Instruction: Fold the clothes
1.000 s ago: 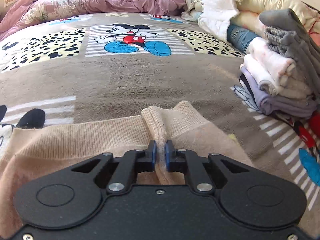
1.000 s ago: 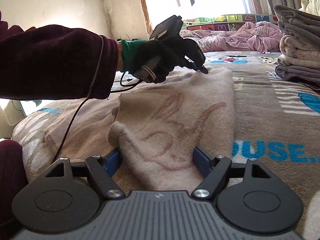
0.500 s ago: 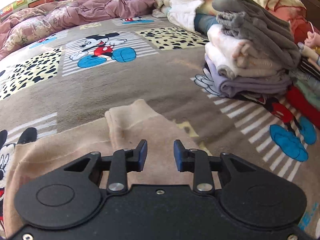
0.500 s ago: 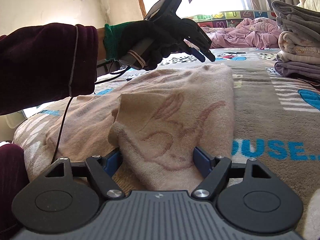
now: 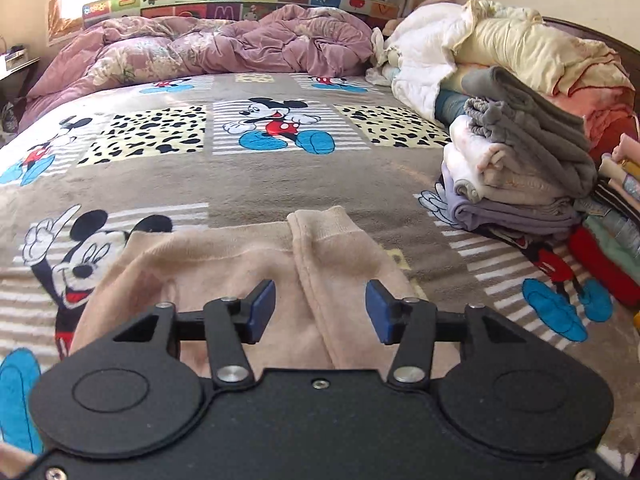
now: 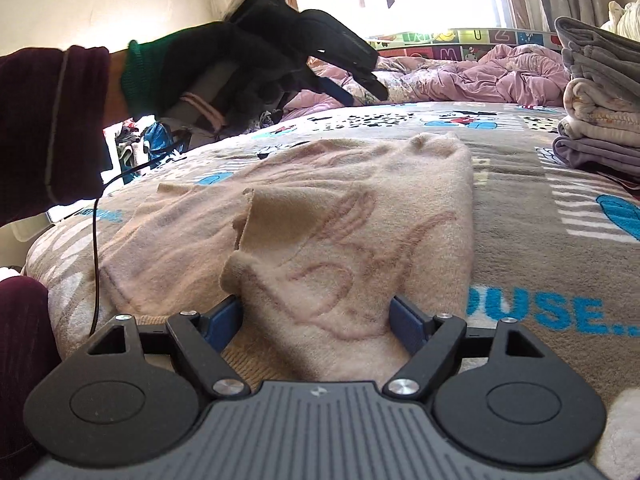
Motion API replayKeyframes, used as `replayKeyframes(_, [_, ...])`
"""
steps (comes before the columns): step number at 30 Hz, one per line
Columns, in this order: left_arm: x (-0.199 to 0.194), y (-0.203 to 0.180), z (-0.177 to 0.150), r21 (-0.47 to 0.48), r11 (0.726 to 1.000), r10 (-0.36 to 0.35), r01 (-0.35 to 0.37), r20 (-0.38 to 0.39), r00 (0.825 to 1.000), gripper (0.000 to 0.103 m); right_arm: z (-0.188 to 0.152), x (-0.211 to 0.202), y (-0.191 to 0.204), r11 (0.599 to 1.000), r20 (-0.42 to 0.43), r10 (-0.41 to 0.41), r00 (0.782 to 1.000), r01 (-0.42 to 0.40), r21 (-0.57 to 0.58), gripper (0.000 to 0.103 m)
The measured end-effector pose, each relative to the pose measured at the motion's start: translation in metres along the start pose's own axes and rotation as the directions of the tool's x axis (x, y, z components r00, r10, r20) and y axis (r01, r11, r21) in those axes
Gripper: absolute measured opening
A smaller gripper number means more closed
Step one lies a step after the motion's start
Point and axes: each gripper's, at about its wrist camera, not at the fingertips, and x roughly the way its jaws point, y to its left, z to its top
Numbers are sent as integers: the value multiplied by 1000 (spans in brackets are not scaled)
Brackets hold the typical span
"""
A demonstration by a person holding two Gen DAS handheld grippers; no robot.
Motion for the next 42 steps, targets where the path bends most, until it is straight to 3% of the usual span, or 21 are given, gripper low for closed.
replayKeyframes(3, [-44,10,-35,-95,995,-17,19,22,1000,53,0,-7,8,998,1,-3,1000,3,-58,80])
replayKeyframes(6, [-74,27,-82,-245,966,-81,81,13,997,54,0,-13,16,993,2,-7,1000,7,-115,80])
replayKeyframes(8, [-82,31,-107,-291,954,-81,75,-7,997,54,0,-18,21,988,3,-9,1000,9,-154,79])
replayKeyframes(9, [-83,35,-119,-340,936,-96,85,-16,995,54,-1,-19,24,985,3,-11,1000,11,-174,79])
replayKeyframes(12, [-79,48,-144,-518,845,-163,136,-5,987,54,-6,-15,33,962,-8,-44,999,40,-269,70])
replayKeyframes(13, [-78,50,-148,-547,826,-155,136,12,988,54,-7,-13,35,955,-10,-52,999,47,-294,68])
replayKeyframes(15, [-70,57,-151,-609,782,-145,131,27,989,54,-6,-11,34,956,-1,-53,999,50,-289,53])
replayKeyframes(17, [-60,63,-153,-661,740,-139,128,36,990,54,-6,-8,34,954,7,-70,997,70,-290,52])
replayKeyframes(18, [-55,65,-150,-665,735,-135,130,45,990,54,-6,-8,34,953,14,-70,997,71,-294,52])
replayKeyframes(20, [-46,66,-141,-654,747,-108,122,61,992,52,-7,-7,34,951,25,-68,997,73,-301,52])
replayKeyframes(22, [-36,64,-129,-634,766,-93,109,59,994,27,-8,-6,35,946,24,-69,997,73,-315,52])
replayKeyframes(23, [-32,61,-122,-617,781,-83,96,50,995,6,-9,-6,35,945,23,-69,997,73,-318,52])
replayKeyframes(26, [-28,46,-98,-548,830,-79,104,69,994,6,-3,-9,18,979,20,-65,998,68,-191,24])
replayKeyframes(27, [-28,38,-90,-517,848,-85,115,82,993,6,0,-12,4,996,31,-45,999,47,-72,17])
replayKeyframes(29, [-26,23,-73,-458,882,-85,113,82,993,6,1,-20,-25,987,59,-12,998,3,158,14])
replayKeyframes(32, [-11,0,-54,-386,917,-83,98,55,995,6,-10,-27,-60,899,108,40,993,-83,430,13])
replayKeyframes(34, [2,-15,-45,-337,937,-82,90,37,996,6,-19,-27,-78,817,141,65,988,-134,561,13])
replayKeyframes(37, [24,-39,-37,-245,969,-45,43,-6,999,6,-28,-25,-88,748,167,81,983,-170,641,13])
replayKeyframes(42, [57,-74,-33,-84,996,10,-15,-63,998,6,-36,-18,-95,680,171,112,979,-201,705,13])
